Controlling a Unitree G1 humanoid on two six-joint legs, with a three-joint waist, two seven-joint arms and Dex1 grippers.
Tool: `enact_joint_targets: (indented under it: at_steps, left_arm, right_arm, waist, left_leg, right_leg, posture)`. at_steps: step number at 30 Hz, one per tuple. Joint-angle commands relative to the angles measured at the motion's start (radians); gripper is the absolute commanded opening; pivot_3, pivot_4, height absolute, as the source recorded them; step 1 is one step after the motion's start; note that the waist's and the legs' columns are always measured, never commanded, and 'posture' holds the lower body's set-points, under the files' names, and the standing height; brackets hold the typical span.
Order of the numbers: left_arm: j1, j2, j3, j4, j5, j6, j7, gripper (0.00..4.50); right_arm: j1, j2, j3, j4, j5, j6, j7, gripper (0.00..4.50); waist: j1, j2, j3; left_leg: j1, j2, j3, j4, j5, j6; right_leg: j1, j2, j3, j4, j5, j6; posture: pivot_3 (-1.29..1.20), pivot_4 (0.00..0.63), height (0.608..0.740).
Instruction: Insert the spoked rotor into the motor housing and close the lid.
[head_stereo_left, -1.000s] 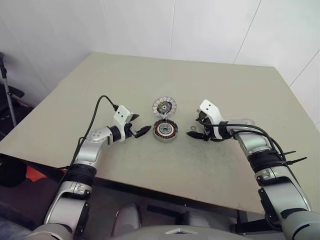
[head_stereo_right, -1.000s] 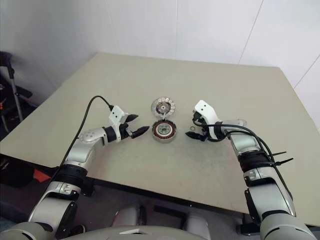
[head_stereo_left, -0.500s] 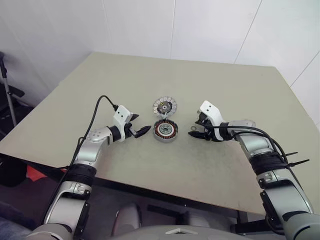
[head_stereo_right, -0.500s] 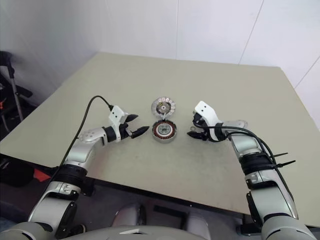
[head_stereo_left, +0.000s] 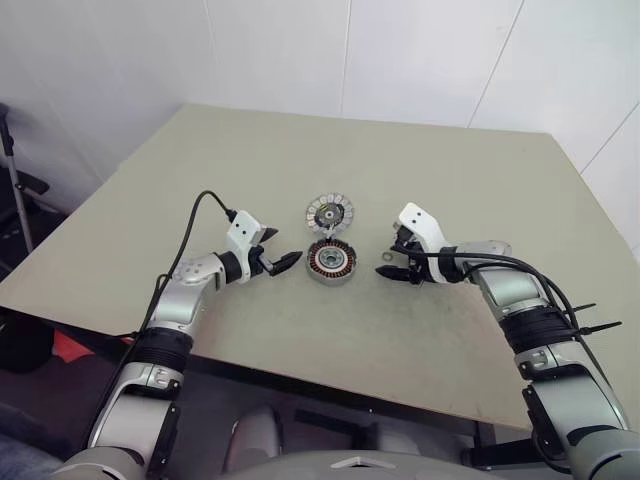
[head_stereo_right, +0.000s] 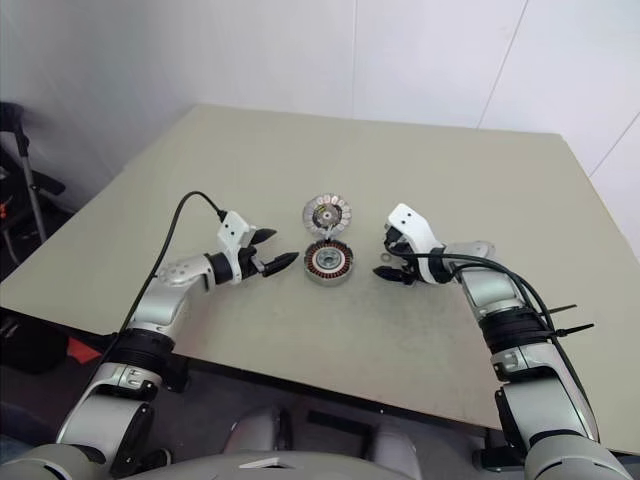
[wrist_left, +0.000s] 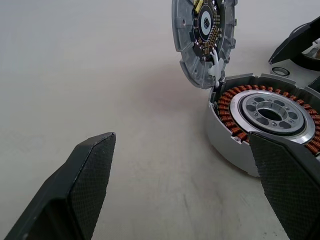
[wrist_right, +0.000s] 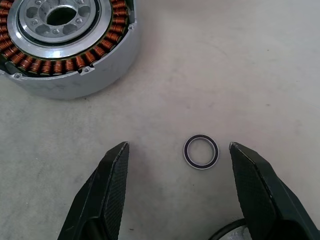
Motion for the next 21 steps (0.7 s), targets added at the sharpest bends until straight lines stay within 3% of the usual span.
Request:
enact_joint_targets:
  at_steps: [1, 11, 14, 21]
  left_arm:
    - [-0.004, -0.001, 0.008, -0.037, -0.006, -0.007, 0.004, 4.50]
    - [0.008, -0.007, 0.006, -0.046, -0.006, -0.006, 0.008, 4.50]
    - [0.009, -0.005, 0.008, -0.048, -0.006, -0.005, 0.009, 4.50]
    - [0.003, -0.001, 0.011, -0.043, -0.006, -0.006, 0.008, 4.50]
  right_arm:
    - [-0.003, -0.020, 0.009, -0.011, -0.006, 0.027, 0.002, 3.54]
    - [-0.026, -0.025, 0.017, 0.092, -0.017, -0.006, -0.002, 3.54]
    - [-0.030, -0.024, 0.020, 0.121, -0.018, -0.027, -0.004, 2.95]
    - [-0.038, -0.015, 0.023, 0.170, -0.025, -0.072, -0.015, 0.71]
  waist:
    - [0.000, 0.000, 0.000]
    - [0.001, 0.000, 0.000]
    - [0.002, 0.000, 0.000]
    - [0.001, 0.000, 0.000]
  left_leg:
    - [0.000, 0.000, 0.000, 0.000, 0.000, 0.000]
    - [0.002, 0.000, 0.000, 0.000, 0.000, 0.000]
    - [0.003, 0.000, 0.000, 0.000, 0.000, 0.000]
    - [0.005, 0.000, 0.000, 0.000, 0.000, -0.001]
  right_leg:
    - [0.000, 0.000, 0.000, 0.000, 0.000, 0.000]
    - [0.002, 0.000, 0.000, 0.000, 0.000, 0.000]
    - [0.003, 0.000, 0.000, 0.000, 0.000, 0.000]
    - [0.004, 0.000, 0.000, 0.000, 0.000, 0.000]
  posture:
    - [0.00, 0.000, 0.740]
    - [0.00, 0.000, 0.740]
    - [0.00, 0.000, 0.740]
    - [0.00, 0.000, 0.740]
